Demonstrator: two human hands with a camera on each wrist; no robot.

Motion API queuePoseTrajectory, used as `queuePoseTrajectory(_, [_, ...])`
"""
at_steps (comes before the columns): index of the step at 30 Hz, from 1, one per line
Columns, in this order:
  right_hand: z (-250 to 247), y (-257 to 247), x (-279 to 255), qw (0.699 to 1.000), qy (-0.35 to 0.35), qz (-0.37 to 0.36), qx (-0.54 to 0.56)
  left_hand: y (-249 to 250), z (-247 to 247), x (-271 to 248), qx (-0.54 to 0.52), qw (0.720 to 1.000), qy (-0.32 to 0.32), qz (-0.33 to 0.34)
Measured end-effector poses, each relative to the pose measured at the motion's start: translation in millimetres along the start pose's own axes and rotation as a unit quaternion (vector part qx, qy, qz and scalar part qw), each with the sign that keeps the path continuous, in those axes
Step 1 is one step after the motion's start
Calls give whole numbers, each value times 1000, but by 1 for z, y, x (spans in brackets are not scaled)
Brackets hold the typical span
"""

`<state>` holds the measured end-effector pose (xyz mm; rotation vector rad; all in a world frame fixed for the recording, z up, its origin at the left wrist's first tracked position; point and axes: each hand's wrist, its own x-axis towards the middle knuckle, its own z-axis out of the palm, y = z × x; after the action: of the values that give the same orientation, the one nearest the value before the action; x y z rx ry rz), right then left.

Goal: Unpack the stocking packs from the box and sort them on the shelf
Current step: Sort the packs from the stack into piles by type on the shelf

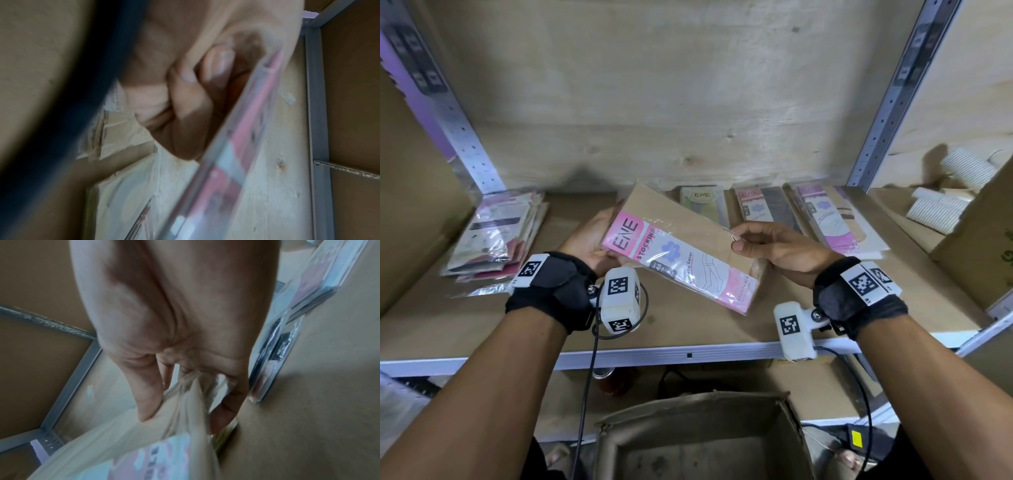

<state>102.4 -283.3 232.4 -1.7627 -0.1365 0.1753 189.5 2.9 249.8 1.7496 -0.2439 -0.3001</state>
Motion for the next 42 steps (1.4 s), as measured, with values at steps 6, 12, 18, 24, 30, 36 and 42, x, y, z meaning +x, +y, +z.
queuePoseTrajectory(6, [2, 3, 1, 1000, 8, 7, 5, -1, -2, 1, -33, 999, -15, 8])
queuePoseTrajectory(12, [-1, 1, 1, 999, 6, 6, 42, -4, -2, 9, -215, 973, 19, -80])
queuePoseTrajectory(18, [0, -1, 1, 996, 34, -10, 83, -10, -9, 18, -374, 920, 64, -97])
queuePoseTrajectory(24, [11, -7, 7, 976, 123, -16, 180, 0, 22, 6, -155, 987, 25, -32])
queuePoseTrajectory(30, [26, -6, 13, 968, 132, -27, 214, -4, 55, -12, -32, 995, -53, 82])
queuePoseTrajectory(36, [14, -9, 7, 988, 98, 3, 117, -5, 46, -6, -89, 990, 3, 113])
queuePoseTrajectory(42, [7, -11, -2, 998, 0, 10, 57, -6, 32, -3, -136, 984, -10, 114])
